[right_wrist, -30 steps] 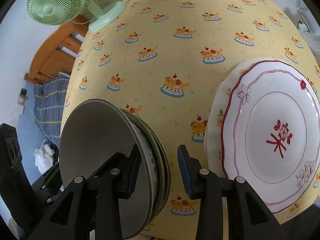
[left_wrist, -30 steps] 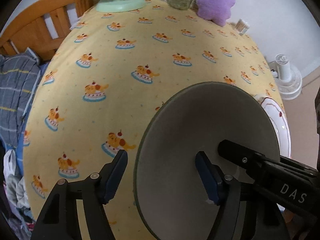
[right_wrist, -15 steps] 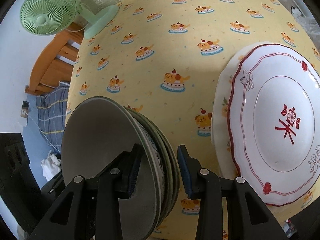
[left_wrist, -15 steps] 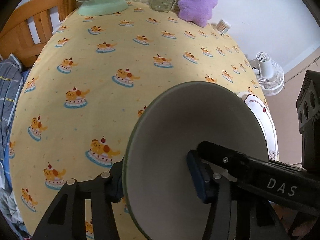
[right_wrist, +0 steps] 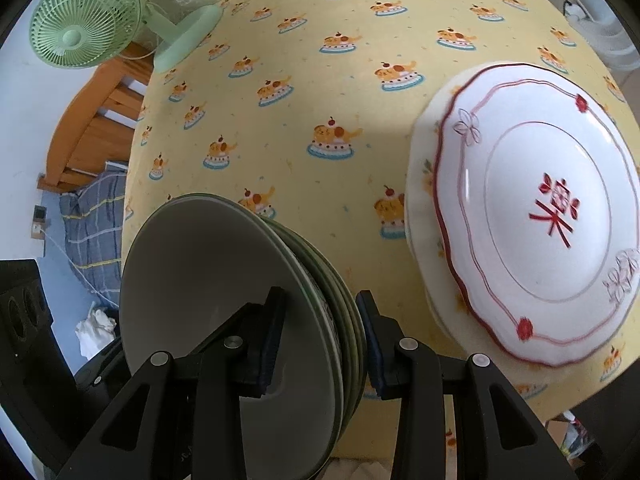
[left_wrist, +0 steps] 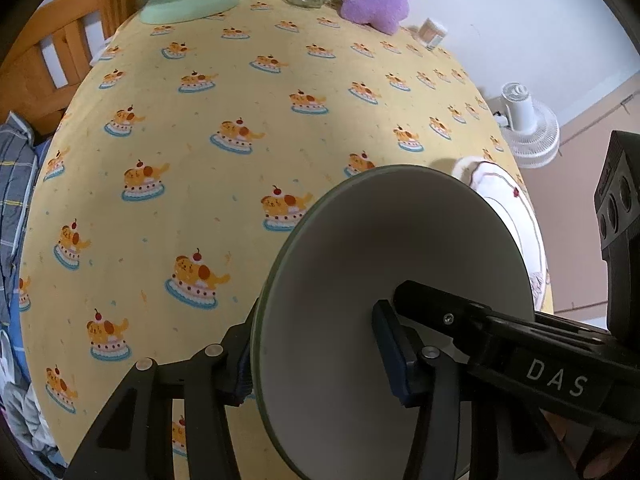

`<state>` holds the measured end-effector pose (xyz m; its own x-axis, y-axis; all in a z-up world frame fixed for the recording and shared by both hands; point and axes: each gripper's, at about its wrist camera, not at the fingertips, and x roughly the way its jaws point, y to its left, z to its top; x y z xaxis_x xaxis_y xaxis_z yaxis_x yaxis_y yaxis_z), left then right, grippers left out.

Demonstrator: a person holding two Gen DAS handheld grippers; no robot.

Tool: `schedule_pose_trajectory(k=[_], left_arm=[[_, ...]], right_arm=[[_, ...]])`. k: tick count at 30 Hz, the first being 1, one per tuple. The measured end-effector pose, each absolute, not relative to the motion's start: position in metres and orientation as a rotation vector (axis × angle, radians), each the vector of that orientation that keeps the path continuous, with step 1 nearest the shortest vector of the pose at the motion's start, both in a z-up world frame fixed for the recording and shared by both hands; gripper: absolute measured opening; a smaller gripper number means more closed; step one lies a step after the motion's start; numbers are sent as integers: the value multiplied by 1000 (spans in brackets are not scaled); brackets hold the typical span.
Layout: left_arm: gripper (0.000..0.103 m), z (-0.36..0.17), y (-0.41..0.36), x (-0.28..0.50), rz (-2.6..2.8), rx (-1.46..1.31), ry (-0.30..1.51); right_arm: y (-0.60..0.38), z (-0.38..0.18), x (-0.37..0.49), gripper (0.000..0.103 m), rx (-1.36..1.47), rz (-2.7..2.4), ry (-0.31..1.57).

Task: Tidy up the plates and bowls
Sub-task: 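Carry the nested bowl stack with both grippers over the floral plates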

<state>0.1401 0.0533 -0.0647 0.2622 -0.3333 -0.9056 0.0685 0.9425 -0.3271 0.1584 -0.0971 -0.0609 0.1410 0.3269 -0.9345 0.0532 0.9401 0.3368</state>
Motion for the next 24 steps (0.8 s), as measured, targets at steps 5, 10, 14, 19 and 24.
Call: schedule_pose_trajectory(k=[5, 10, 14, 19, 24], left_arm=[[51, -53, 57, 135, -314, -226, 1257], [51, -39, 58, 132, -336, -209, 1247], [51, -29, 53, 131, -332, -188, 1217], [51, -19, 44, 132, -291, -180, 1197], [51, -4, 30, 129, -222, -221, 1165]], right_arm=[[-95, -47, 148, 40, 329, 171, 1391], [-93, -34, 139, 41, 353, 142, 1370], [-95, -22, 136, 41, 361, 148, 1339], [-103, -16, 141, 41, 360, 192, 1325], [-117, -2, 148, 41, 310, 268, 1309]])
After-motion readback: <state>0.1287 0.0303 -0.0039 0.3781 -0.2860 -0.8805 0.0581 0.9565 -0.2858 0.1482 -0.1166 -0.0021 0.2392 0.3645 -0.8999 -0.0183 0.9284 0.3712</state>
